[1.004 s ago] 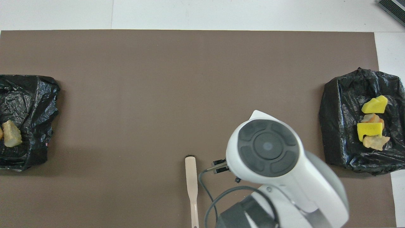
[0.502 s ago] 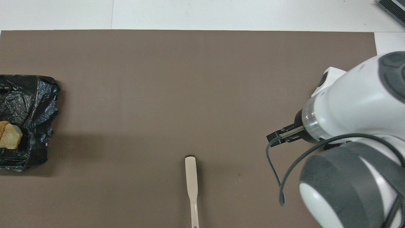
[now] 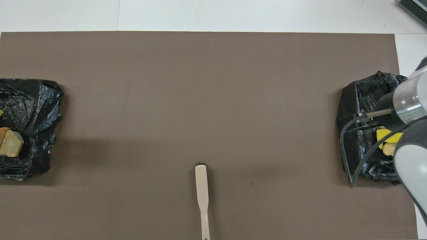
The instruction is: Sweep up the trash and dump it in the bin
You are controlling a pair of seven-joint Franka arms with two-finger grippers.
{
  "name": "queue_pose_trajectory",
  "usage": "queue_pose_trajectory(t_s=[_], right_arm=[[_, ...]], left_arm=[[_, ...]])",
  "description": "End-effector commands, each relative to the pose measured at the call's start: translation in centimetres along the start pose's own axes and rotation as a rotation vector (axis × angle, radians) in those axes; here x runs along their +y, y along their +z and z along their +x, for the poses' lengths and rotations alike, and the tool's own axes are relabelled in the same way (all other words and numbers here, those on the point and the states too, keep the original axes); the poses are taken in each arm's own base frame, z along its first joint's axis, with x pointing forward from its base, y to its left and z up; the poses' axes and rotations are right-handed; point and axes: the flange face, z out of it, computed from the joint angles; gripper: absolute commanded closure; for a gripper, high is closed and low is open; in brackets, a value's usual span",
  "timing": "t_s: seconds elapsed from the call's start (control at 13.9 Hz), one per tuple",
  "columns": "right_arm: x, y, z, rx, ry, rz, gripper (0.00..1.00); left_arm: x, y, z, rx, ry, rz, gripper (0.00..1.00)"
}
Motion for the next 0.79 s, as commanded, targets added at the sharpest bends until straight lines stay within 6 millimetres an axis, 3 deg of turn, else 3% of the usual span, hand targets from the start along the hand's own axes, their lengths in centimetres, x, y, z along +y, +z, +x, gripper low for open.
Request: queue_pose_trajectory(t_s=[0.0, 0.14, 0.43, 0.65, 0.72], right_arm=[[2.3, -0.3, 0.1, 0.003, 0.078, -0.014, 0.0], [3.1, -1.4, 0.1, 0.036, 0.109, -0.004, 0.0], [4.6, -2.6, -1.2, 0.047, 0.134, 0.0, 0.0], [5.1, -2.6, -1.2, 0.048, 0.143, -0.013, 0.0], [5.1, -2.5, -1.2, 0.048, 0.143, -0.011, 0.0]], left_arm=[[0.7, -3.8, -1.2, 0.062, -0.028, 0.073, 1.0], [1.8, -5.9, -1.8, 0.175, -0.092, 0.11, 1.0], [3.6, -8.8, -1.0, 0.509, -0.447, 0.062, 1.0], [4.4, -9.4, 2.3, 0.692, -0.691, -0.143, 1.0], [4.6, -10.9, 4.5, 0.726, -0.763, -0.205, 1.0]])
